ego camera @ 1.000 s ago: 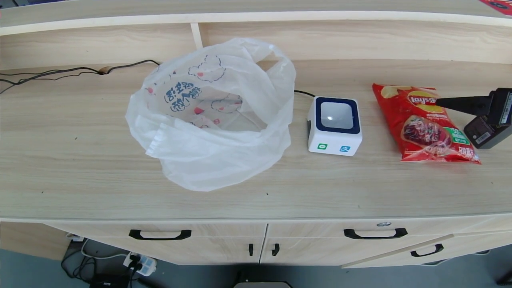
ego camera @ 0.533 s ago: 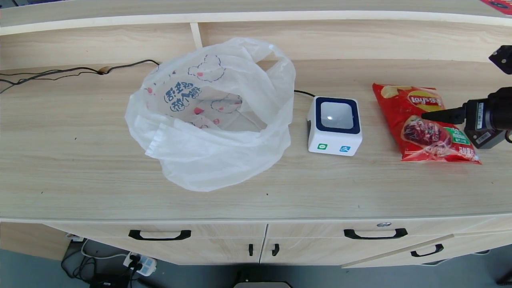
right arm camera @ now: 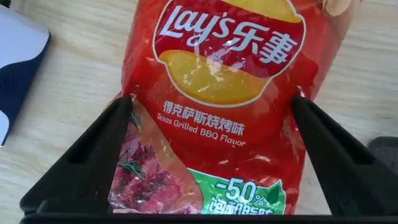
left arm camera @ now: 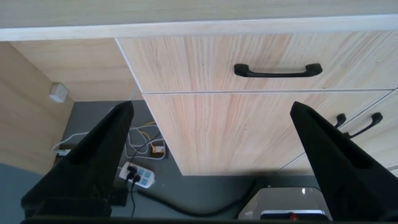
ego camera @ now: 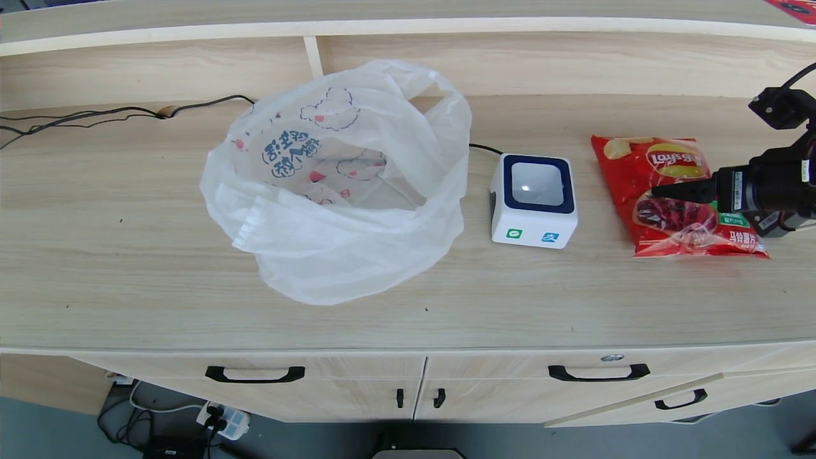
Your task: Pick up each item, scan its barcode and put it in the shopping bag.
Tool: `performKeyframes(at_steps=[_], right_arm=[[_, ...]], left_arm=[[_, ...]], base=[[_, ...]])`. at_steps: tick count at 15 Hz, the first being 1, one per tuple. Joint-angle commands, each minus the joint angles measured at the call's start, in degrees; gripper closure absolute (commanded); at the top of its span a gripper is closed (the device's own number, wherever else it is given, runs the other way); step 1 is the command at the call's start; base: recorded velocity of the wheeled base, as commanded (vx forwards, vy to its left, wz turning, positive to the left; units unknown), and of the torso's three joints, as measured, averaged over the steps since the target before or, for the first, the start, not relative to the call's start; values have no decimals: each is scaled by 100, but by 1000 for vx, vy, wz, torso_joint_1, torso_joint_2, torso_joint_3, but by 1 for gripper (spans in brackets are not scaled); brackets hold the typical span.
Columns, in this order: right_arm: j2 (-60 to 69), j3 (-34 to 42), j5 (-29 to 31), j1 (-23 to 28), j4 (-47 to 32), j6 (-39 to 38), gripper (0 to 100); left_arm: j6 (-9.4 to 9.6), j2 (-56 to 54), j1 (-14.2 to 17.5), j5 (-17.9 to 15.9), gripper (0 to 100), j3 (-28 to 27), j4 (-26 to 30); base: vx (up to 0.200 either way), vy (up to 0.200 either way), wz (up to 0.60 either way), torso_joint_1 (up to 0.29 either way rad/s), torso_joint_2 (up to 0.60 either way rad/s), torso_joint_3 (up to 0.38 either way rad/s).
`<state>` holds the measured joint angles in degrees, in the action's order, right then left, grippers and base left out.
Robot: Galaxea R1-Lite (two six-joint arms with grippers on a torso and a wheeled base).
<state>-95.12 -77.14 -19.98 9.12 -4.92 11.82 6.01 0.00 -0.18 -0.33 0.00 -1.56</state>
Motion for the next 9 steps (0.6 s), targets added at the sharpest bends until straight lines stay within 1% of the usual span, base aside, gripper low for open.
performKeyframes(at_steps=[1,4,7,9], right_arm=[[11,-178,-6,-15,-26,-14,0],[3,-372,-23,-33,-61,-14,0],[-24,-11,12,-121,-79,30,0],[-112,85,20,-112,-79,39,0]], left_arm=[[-3,9,1,-2,0,0,-2],[-3,9,1,-2,0,0,-2],[-3,9,1,-2,0,0,-2],[-3,9,1,-2,0,0,7]], base=[[0,0,0,0,0,0],[0,0,0,0,0,0],[0,0,0,0,0,0],[0,0,0,0,0,0]])
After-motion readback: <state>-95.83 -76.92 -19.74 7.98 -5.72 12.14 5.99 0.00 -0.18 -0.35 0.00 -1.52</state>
